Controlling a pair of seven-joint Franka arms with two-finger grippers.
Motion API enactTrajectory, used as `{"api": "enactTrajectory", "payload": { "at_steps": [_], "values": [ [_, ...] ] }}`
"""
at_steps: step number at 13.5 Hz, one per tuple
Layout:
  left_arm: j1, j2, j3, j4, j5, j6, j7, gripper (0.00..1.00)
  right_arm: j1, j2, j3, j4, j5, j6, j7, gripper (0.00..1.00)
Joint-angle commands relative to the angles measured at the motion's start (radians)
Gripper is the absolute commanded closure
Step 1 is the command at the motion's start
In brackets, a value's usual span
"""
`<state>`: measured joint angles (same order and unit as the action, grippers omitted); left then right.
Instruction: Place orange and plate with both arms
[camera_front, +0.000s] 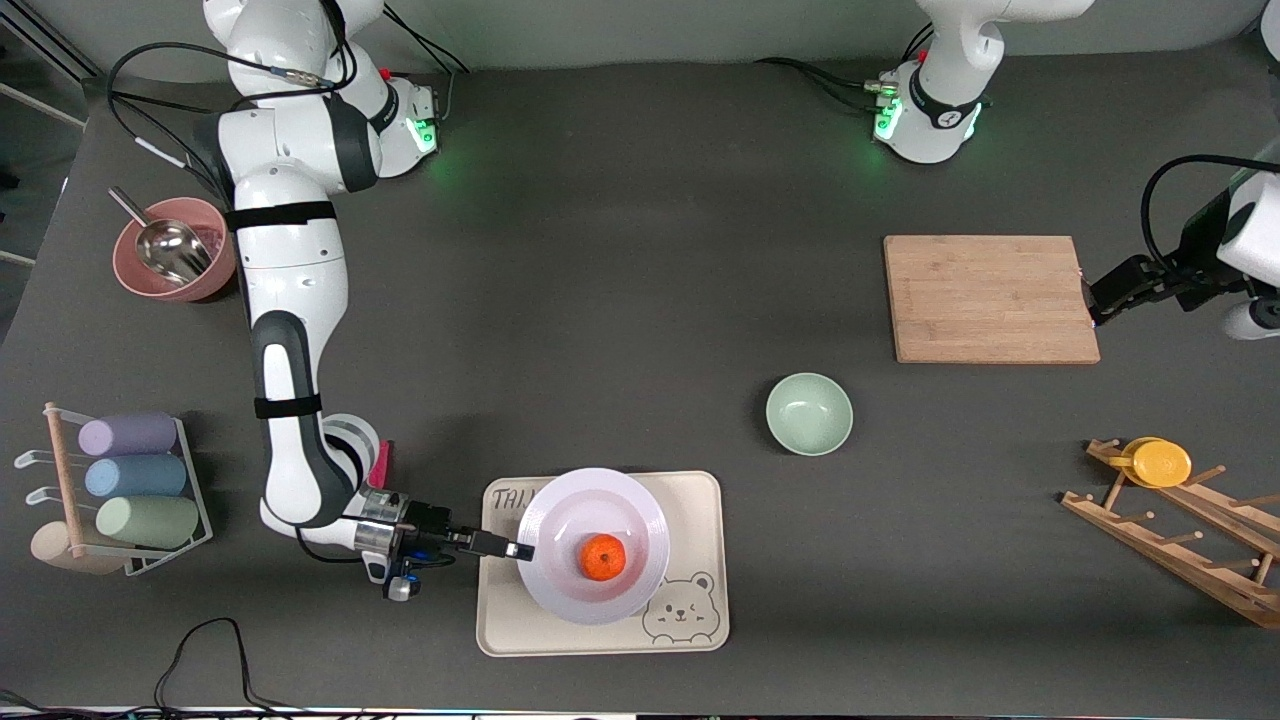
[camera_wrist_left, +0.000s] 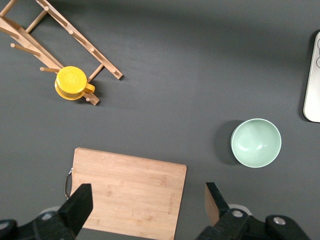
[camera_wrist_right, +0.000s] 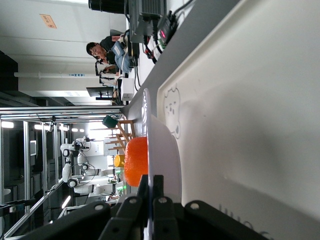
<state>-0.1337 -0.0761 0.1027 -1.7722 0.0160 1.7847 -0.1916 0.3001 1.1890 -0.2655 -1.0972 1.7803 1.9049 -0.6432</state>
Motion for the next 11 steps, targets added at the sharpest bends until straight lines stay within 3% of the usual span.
{"api": "enactTrajectory", "payload": {
  "at_steps": [1, 5, 6, 9, 11],
  "values": [
    [-0.009, -0.062, 0.005, -0.067, -0.008, 0.036, 0.006, 0.00, 0.004, 0.012, 0.011, -0.004, -0.010, 0.002, -0.042, 1.00],
    [-0.006, -0.059, 0.005, -0.067, -0.010, 0.041, 0.006, 0.00, 0.005, 0.021, 0.011, -0.004, -0.012, 0.002, -0.044, 1.00],
    [-0.006, -0.059, 0.005, -0.067, -0.010, 0.041, 0.006, 0.00, 0.005, 0.021, 0.011, -0.004, -0.015, 0.002, -0.042, 0.96],
    [-0.004, -0.057, 0.006, -0.067, -0.014, 0.041, 0.006, 0.00, 0.005, 0.021, 0.011, -0.004, -0.019, 0.002, -0.039, 0.61],
    [-0.004, -0.057, 0.006, -0.067, -0.014, 0.039, 0.006, 0.00, 0.005, 0.020, 0.011, -0.004, -0.019, 0.003, -0.036, 0.53]
  ]
}}
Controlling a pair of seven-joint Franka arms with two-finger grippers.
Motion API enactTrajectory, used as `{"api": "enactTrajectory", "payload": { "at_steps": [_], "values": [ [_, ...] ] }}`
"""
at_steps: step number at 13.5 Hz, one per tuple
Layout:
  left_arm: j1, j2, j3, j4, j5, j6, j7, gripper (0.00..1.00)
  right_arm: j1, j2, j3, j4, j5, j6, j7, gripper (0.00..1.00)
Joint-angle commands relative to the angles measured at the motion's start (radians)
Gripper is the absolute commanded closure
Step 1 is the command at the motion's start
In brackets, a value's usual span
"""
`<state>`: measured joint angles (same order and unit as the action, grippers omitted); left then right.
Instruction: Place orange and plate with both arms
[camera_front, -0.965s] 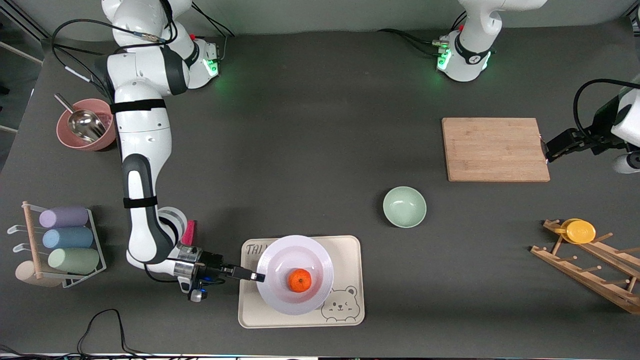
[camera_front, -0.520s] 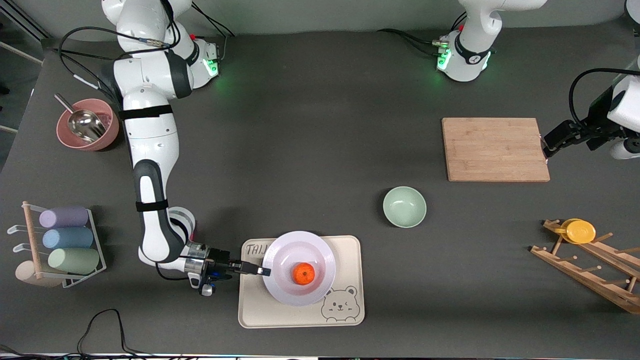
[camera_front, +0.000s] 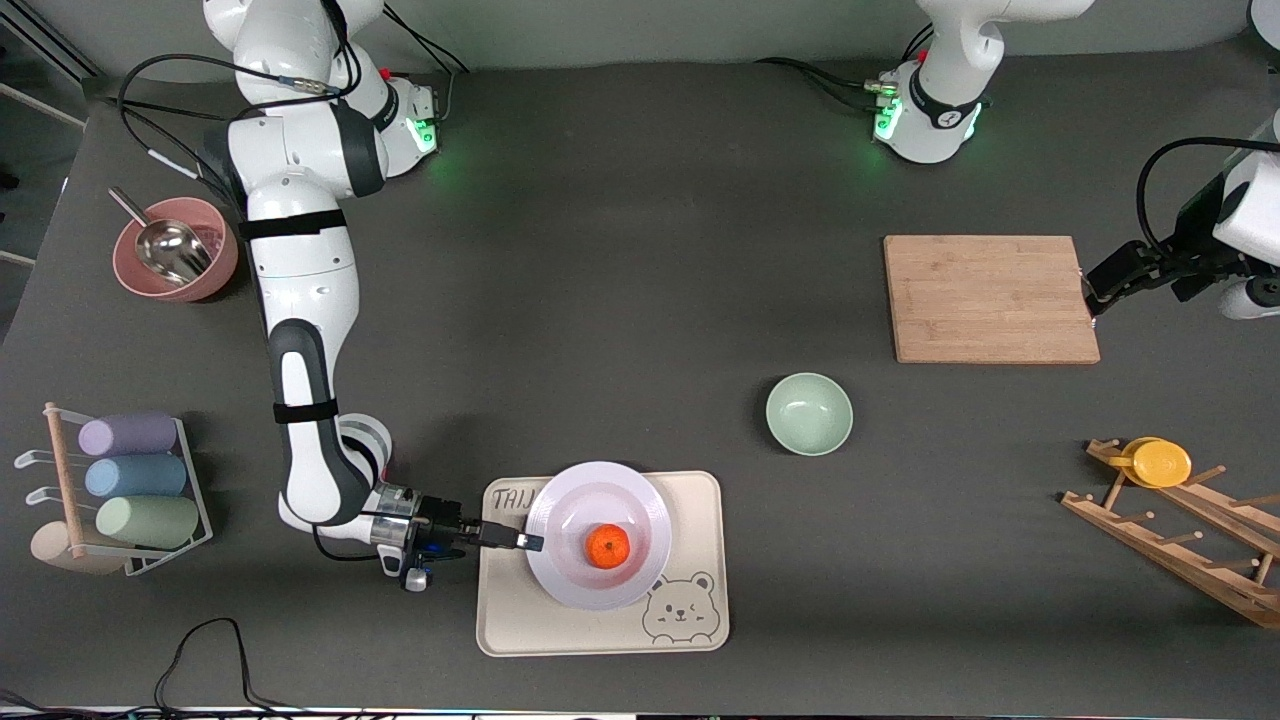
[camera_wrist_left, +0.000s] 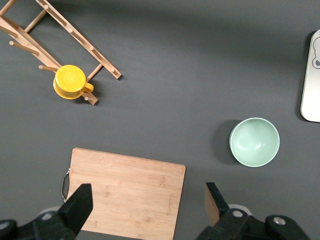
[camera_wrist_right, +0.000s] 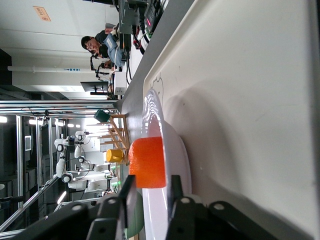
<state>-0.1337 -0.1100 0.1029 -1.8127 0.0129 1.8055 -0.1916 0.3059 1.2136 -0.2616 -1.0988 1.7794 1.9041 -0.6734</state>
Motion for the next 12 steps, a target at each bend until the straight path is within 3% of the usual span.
{"api": "enactTrajectory", "payload": {
  "at_steps": [1, 4, 8, 12],
  "values": [
    [-0.004, -0.023, 0.006, -0.027, -0.011, 0.018, 0.006, 0.00, -0.001, -0.005, 0.007, -0.003, -0.018, 0.004, -0.006, 0.50],
    [-0.006, -0.023, 0.006, -0.025, -0.011, 0.018, 0.005, 0.00, -0.002, -0.012, -0.002, -0.003, -0.038, 0.003, 0.001, 0.49],
    [-0.004, -0.023, 0.006, -0.027, -0.027, 0.017, 0.003, 0.00, -0.062, -0.068, -0.004, -0.018, -0.254, -0.010, 0.020, 0.47],
    [-0.004, -0.022, 0.008, -0.025, -0.031, 0.018, 0.003, 0.00, -0.137, -0.196, -0.004, -0.091, -0.463, -0.094, 0.050, 0.37]
  ]
}}
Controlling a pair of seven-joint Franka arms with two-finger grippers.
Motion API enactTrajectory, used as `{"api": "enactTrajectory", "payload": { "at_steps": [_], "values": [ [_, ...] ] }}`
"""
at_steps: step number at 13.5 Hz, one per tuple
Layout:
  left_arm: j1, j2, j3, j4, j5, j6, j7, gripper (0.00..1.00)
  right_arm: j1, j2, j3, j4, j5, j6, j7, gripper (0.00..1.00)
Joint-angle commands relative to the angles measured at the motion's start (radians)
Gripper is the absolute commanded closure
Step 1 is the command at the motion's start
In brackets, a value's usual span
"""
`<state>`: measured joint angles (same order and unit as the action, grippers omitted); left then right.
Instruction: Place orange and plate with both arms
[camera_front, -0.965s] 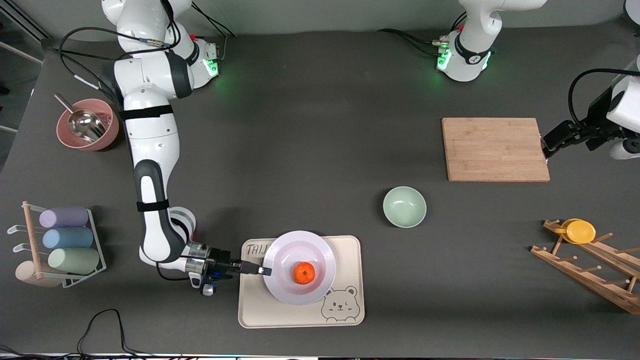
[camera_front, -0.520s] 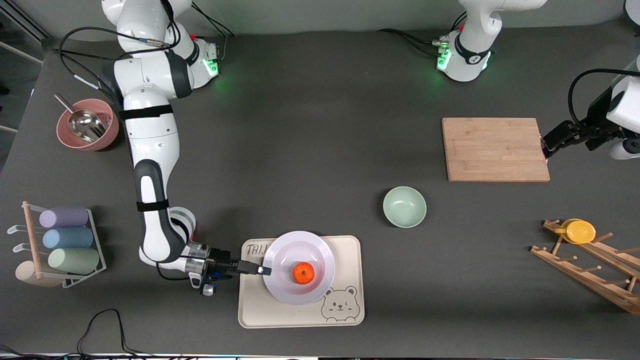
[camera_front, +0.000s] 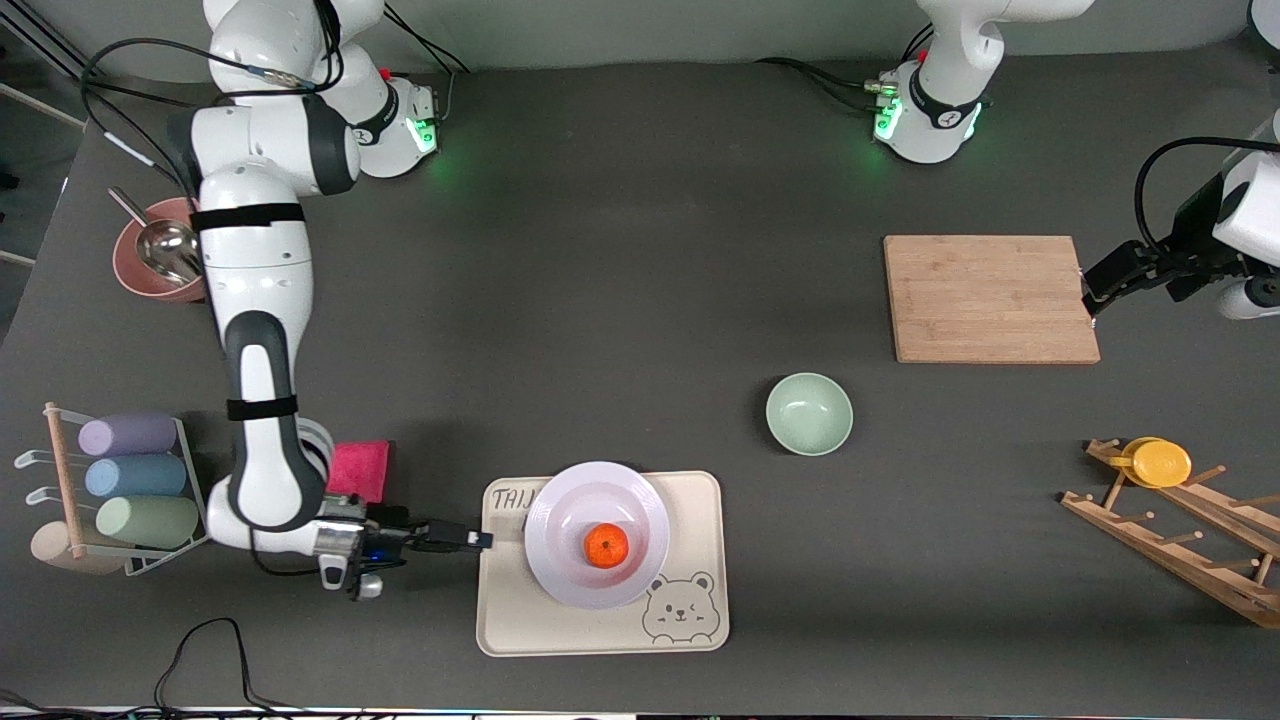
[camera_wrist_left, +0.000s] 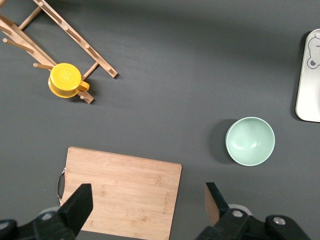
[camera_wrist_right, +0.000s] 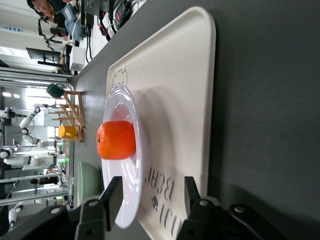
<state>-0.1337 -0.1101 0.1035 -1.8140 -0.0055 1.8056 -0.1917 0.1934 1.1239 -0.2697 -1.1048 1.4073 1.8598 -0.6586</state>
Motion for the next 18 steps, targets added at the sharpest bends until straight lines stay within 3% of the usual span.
{"api": "enactTrajectory", "payload": {
  "at_steps": [1, 3, 4, 7, 9, 11, 13, 16, 18],
  "values": [
    [-0.004, -0.023, 0.007, -0.024, -0.013, 0.018, 0.003, 0.00, -0.044, -0.145, 0.004, -0.096, -0.155, -0.092, 0.069, 0.33],
    [-0.004, -0.022, 0.007, -0.024, -0.013, 0.020, 0.003, 0.00, -0.078, -0.247, 0.004, -0.127, -0.311, -0.178, 0.123, 0.18],
    [-0.004, -0.022, 0.007, -0.024, -0.013, 0.018, 0.003, 0.00, -0.093, -0.321, 0.004, -0.165, -0.406, -0.204, 0.123, 0.00],
    [-0.004, -0.023, 0.007, -0.024, -0.013, 0.018, 0.003, 0.00, -0.120, -0.588, 0.004, -0.276, -0.759, -0.260, 0.126, 0.00],
    [-0.004, -0.023, 0.007, -0.024, -0.013, 0.017, 0.003, 0.00, -0.118, -0.726, 0.009, -0.293, -0.975, -0.296, 0.225, 0.00],
    [-0.004, -0.023, 0.007, -0.024, -0.013, 0.018, 0.003, 0.00, -0.120, -0.833, 0.017, -0.320, -1.088, -0.341, 0.394, 0.00],
    [-0.004, -0.023, 0.007, -0.024, -0.013, 0.017, 0.003, 0.00, -0.124, -0.924, 0.041, -0.366, -1.209, -0.340, 0.430, 0.00],
    [-0.004, -0.023, 0.007, -0.024, -0.014, 0.017, 0.002, 0.00, -0.227, -1.067, 0.212, -0.447, -1.366, -0.323, 0.511, 0.00],
    [-0.004, -0.023, 0.007, -0.024, -0.014, 0.014, 0.001, 0.00, -0.235, -1.105, 0.245, -0.477, -1.375, -0.317, 0.566, 0.00]
  ]
}}
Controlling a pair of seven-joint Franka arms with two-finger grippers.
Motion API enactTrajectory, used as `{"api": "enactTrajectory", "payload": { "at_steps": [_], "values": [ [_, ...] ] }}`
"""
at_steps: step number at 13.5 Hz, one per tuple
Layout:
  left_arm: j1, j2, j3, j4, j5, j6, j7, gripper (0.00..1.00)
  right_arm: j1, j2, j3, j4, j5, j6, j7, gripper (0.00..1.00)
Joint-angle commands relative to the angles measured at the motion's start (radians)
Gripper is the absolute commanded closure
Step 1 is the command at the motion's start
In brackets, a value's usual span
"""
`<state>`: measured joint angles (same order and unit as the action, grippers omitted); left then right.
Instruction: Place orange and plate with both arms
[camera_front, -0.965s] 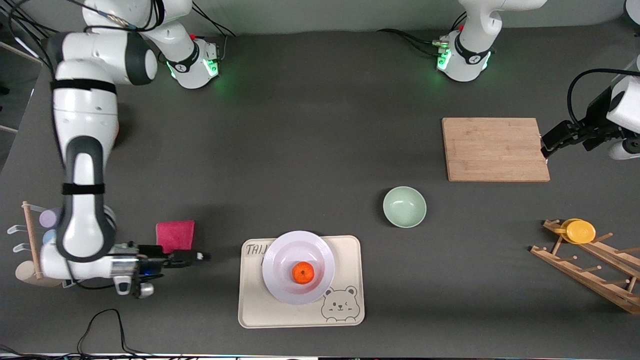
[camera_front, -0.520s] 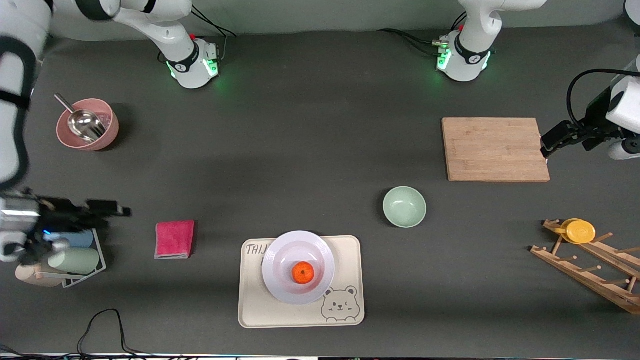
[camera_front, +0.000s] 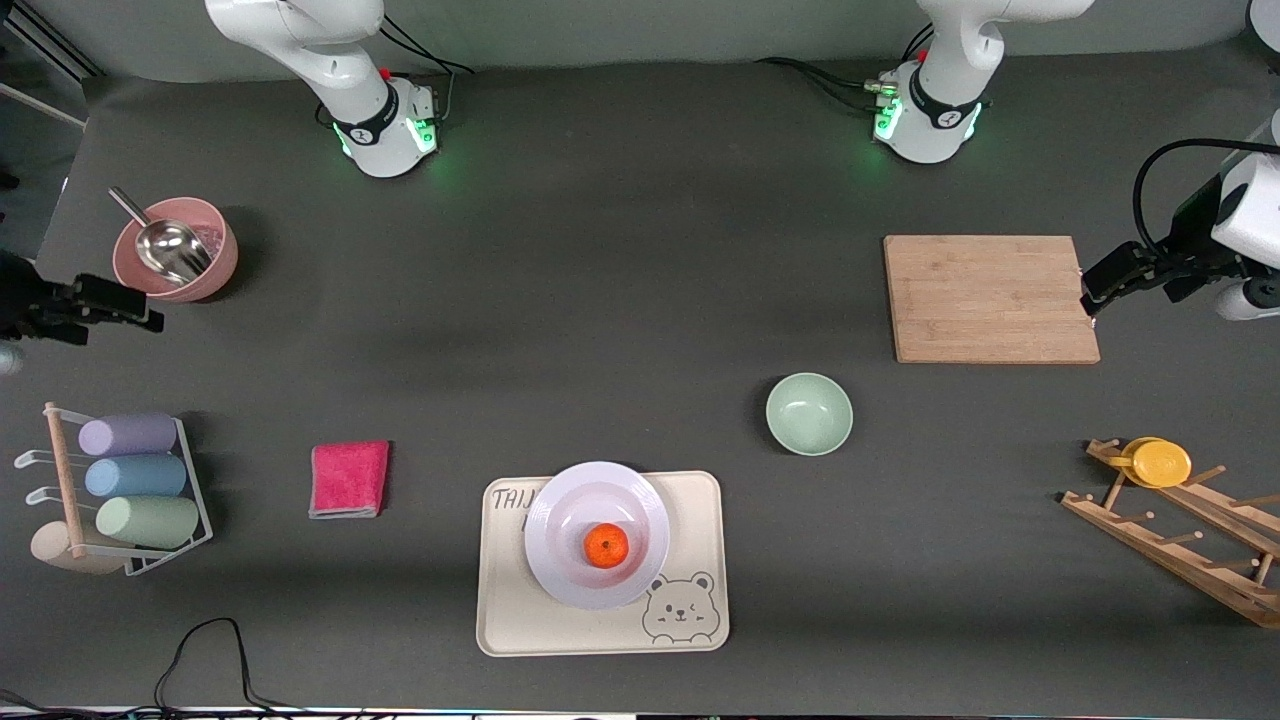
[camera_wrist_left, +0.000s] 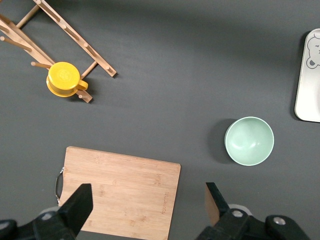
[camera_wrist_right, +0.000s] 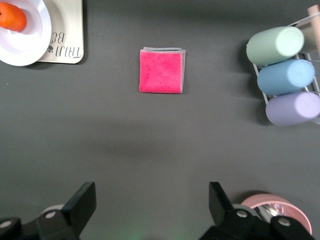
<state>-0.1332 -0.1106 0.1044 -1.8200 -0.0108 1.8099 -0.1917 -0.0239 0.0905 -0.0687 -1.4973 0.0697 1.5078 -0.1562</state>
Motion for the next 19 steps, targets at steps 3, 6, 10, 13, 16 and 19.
{"api": "enactTrajectory", "payload": {
  "at_steps": [3, 6, 10, 13, 16, 19],
  "values": [
    [-0.005, -0.023, 0.006, -0.018, -0.009, 0.009, 0.002, 0.00, -0.013, -0.071, 0.041, -0.104, -0.048, 0.087, 0.076, 0.00],
    [-0.003, -0.023, 0.009, -0.018, -0.009, 0.002, 0.002, 0.00, -0.018, -0.051, 0.037, -0.097, -0.067, 0.110, 0.076, 0.00],
    [-0.008, -0.023, 0.005, -0.012, -0.009, -0.001, -0.030, 0.00, -0.013, -0.049, 0.035, -0.081, -0.068, 0.103, 0.080, 0.00],
    [-0.013, -0.023, 0.001, -0.009, -0.008, -0.003, -0.043, 0.00, -0.011, -0.057, 0.035, -0.086, -0.085, 0.094, 0.090, 0.00],
    [-0.009, -0.023, 0.003, -0.007, -0.008, -0.003, -0.041, 0.00, -0.010, -0.057, 0.038, -0.086, -0.085, 0.088, 0.099, 0.00],
    [-0.005, -0.021, 0.004, -0.007, -0.008, -0.003, -0.028, 0.00, -0.007, -0.057, 0.040, -0.081, -0.085, 0.074, 0.126, 0.00]
  ]
}}
